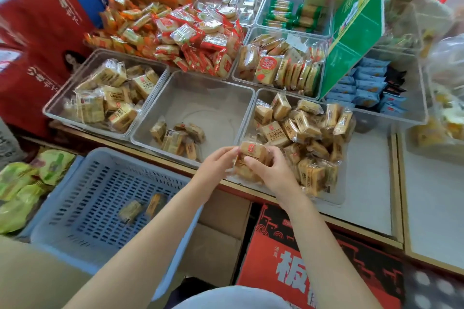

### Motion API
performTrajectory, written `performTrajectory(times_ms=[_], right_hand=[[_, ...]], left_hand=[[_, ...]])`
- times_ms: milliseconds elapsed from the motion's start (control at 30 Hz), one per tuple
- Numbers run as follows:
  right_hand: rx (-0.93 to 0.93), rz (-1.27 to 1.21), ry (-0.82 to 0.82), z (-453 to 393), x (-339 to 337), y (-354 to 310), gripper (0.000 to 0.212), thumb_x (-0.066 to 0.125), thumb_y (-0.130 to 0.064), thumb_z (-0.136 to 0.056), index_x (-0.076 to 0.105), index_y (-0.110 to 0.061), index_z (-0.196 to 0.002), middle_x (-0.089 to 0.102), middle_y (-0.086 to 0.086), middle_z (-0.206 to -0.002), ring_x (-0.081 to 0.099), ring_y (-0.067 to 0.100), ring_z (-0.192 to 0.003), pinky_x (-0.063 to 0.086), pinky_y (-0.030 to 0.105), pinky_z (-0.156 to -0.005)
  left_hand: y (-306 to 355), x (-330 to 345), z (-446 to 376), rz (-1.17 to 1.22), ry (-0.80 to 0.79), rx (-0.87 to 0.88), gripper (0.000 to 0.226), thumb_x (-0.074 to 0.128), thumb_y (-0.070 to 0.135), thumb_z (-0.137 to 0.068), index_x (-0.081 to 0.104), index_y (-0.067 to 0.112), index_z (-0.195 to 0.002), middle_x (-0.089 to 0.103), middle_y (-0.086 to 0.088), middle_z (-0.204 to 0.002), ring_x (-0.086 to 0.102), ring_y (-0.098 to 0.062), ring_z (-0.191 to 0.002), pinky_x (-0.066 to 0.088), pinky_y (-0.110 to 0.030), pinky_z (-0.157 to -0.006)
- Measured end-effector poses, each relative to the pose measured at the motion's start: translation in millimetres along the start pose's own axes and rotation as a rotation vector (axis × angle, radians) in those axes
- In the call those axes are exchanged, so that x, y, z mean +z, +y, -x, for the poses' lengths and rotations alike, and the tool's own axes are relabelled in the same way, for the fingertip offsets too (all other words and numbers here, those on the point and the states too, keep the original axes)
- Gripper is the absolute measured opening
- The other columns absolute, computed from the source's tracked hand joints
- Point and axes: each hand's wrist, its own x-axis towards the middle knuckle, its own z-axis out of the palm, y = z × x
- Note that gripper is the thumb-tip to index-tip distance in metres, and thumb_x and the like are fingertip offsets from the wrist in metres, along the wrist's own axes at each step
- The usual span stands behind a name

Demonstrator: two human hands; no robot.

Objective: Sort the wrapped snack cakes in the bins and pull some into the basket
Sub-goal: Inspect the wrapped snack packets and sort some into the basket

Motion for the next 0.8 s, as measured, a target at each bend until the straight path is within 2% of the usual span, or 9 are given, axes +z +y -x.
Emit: performTrajectory(times_ms=[100,167,267,367,467,567,700,800], right_hand=[[0.02,-0.004,-0.07,17.0,21.9,-8.1,0.062,0.067,-0.065,-0.083,0.059,-0.02,-0.125,0.07,0.002,-0.117,0.07,0.013,-0.104,0.059,0.025,-0.077],[0.044,-0.019,-0.062,23.9,34.5,-8.8,0.066,0.054,-0.072,-0.083,0.065,-0.019,-0.121,0.075,0.001,-0.111,0.073,0.014,-0.1,0.059,0.027,-0.076],[0.028,-0.008,-0.032,34.9,48.5,-5.5,0.042,0.051,-0.053,-0.1,0.072,-0.019,-0.115,0.077,0.001,-0.106,0.073,0.018,-0.102,0.061,0.042,-0.089],[0.022,0.009,-0.045,46.0,58.7,-1.2,0.03,0.054,-0.037,-0.105,0.075,-0.017,-0.113,0.078,0.005,-0.105,0.074,0.024,-0.101,0.058,0.054,-0.092],[0.03,-0.037,-0.022,57.7,69.5,-2.8,0.029,0.058,-0.034,-0.103,0.076,-0.012,-0.11,0.078,0.008,-0.103,0.074,0.026,-0.099,0.059,0.053,-0.091],[0.013,-0.032,0.014,66.5,79.4,-2.9,0.028,0.059,-0.034,-0.102,0.076,-0.013,-0.106,0.079,0.005,-0.099,0.075,0.024,-0.098,0.062,0.044,-0.087],[0.013,-0.061,0.038,73.4,88.0,-5.5,0.032,0.057,-0.038,-0.103,0.075,-0.012,-0.108,0.079,0.005,-0.101,0.074,0.022,-0.099,0.06,0.045,-0.09],[0.009,-0.09,0.022,78.3,92.5,-9.6,0.032,0.055,-0.036,-0.104,0.074,-0.011,-0.109,0.077,0.008,-0.103,0.073,0.024,-0.101,0.059,0.044,-0.091]], left_hand=[[2.9,-1.4,22.7,0.156,-0.083,-0.044,0.038,0.054,0.046,-0.103,0.067,0.02,-0.127,0.075,-0.008,-0.116,0.073,-0.027,-0.108,0.06,-0.048,-0.093],[0.1,-12.0,36.3,0.198,-0.085,-0.048,0.039,0.056,0.047,-0.102,0.067,0.02,-0.128,0.075,-0.01,-0.118,0.072,-0.03,-0.109,0.058,-0.054,-0.095],[-10.1,-34.9,54.3,0.297,-0.141,-0.081,0.046,0.056,0.047,-0.102,0.062,0.017,-0.136,0.07,-0.016,-0.128,0.068,-0.035,-0.117,0.054,-0.058,-0.101],[-15.0,-56.1,76.5,0.387,-0.201,-0.112,0.049,0.047,0.047,-0.104,0.061,0.015,-0.138,0.069,-0.016,-0.13,0.067,-0.034,-0.12,0.058,-0.046,-0.097],[-22.6,-72.6,91.9,0.472,-0.197,-0.133,0.052,0.05,0.047,-0.1,0.063,0.012,-0.135,0.07,-0.015,-0.129,0.068,-0.031,-0.119,0.06,-0.038,-0.092],[-29.3,-81.5,97.2,0.564,-0.077,-0.164,0.049,0.058,0.042,-0.097,0.064,0.009,-0.133,0.072,-0.017,-0.125,0.072,-0.031,-0.11,0.062,-0.039,-0.089],[-36.0,-91.6,100.9,0.635,0.083,-0.154,0.036,0.055,0.026,-0.104,0.059,0.004,-0.132,0.074,-0.02,-0.114,0.076,-0.03,-0.09,0.063,-0.039,-0.067],[-42.5,-99.2,101.4,0.471,0.134,-0.133,0.038,0.06,0.028,-0.102,0.053,0.01,-0.134,0.074,-0.017,-0.116,0.076,-0.03,-0.097,0.063,-0.042,-0.075]])
